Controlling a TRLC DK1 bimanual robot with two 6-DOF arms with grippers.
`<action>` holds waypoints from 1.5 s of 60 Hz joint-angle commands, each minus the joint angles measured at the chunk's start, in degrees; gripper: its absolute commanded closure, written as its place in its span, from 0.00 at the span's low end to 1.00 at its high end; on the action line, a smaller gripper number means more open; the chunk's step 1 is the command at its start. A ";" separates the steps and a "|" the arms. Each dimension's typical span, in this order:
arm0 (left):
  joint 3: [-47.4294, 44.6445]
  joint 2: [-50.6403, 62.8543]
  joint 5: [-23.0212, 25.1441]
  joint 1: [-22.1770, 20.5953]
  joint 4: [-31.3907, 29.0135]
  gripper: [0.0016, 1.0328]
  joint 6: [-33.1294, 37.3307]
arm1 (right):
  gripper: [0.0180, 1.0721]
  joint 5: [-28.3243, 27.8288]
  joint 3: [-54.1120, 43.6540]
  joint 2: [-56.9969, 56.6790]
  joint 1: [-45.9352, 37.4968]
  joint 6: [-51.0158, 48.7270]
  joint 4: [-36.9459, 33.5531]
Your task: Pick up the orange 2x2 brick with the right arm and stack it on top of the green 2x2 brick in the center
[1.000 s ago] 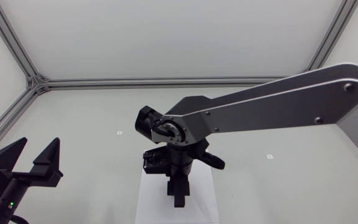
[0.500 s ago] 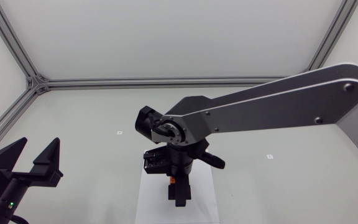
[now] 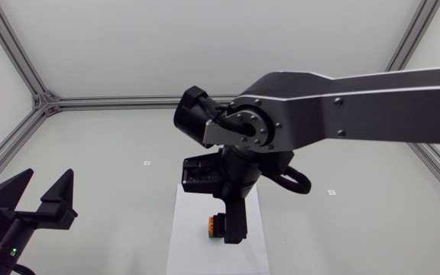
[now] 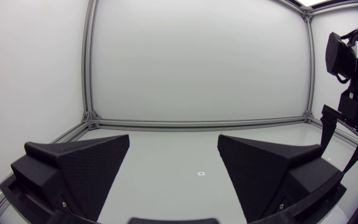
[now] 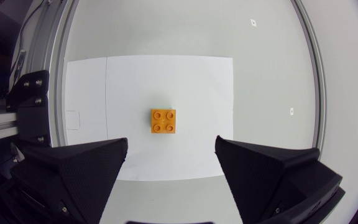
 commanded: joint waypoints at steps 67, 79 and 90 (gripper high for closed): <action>-2.35 -0.45 0.23 0.16 -0.87 0.04 0.75 | 0.04 0.52 -37.74 -58.08 -31.20 13.25 19.64; -2.35 -0.45 0.23 0.16 -0.78 0.04 0.75 | 0.04 -0.01 -43.45 -65.82 -40.69 15.27 25.18; -2.35 -0.45 0.23 0.16 -0.87 0.04 0.75 | 0.04 -0.64 -50.42 -72.26 -44.95 19.19 31.80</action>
